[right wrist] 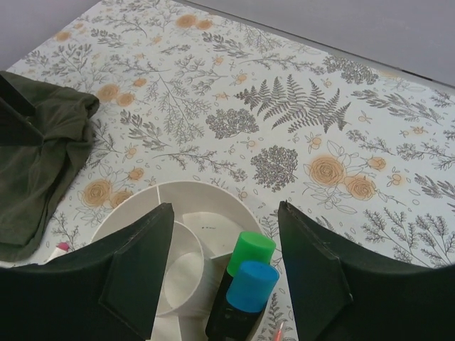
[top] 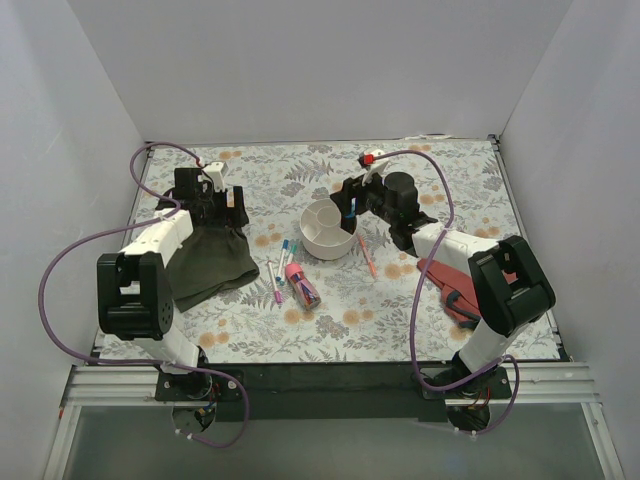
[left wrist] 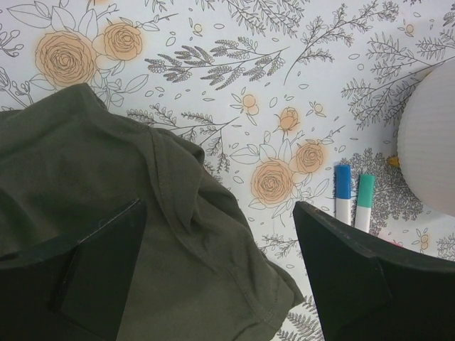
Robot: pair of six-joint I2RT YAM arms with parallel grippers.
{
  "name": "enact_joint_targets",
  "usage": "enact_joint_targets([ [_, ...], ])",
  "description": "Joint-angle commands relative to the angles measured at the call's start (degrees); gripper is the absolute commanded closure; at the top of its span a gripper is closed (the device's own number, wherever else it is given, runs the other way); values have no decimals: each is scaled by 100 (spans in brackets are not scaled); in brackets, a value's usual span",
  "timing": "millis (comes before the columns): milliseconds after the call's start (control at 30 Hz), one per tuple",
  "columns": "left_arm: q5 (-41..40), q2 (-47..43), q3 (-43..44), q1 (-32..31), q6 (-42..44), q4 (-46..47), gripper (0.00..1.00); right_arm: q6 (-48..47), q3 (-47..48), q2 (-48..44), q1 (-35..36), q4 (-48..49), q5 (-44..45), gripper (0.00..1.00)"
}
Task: Sort the stationery into containers
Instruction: Place the pen in the storage box, then pick up the pen from the center of the board.
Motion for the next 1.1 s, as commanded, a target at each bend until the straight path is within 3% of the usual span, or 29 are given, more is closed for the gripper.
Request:
enact_joint_targets([
  [0,43,-42,249,40,52,52,15,-76,204,-198,2,-109,-21,31],
  [233,61,-270,206,40,-115,280,15,-611,529,-812,2,-987,-47,29],
  [700,824,-1949,-524,40,-300,131,14,-1491,687,-1956,458,-3720,-592,28],
  [867,1274,-1985,-156,40,-168,-746,14,-1334,653,-2149,564,-4188,-532,28],
  [1067,1186,-1835,197,14,-97,-1881,21,-614,4,-2439,520,-4461,751,29],
])
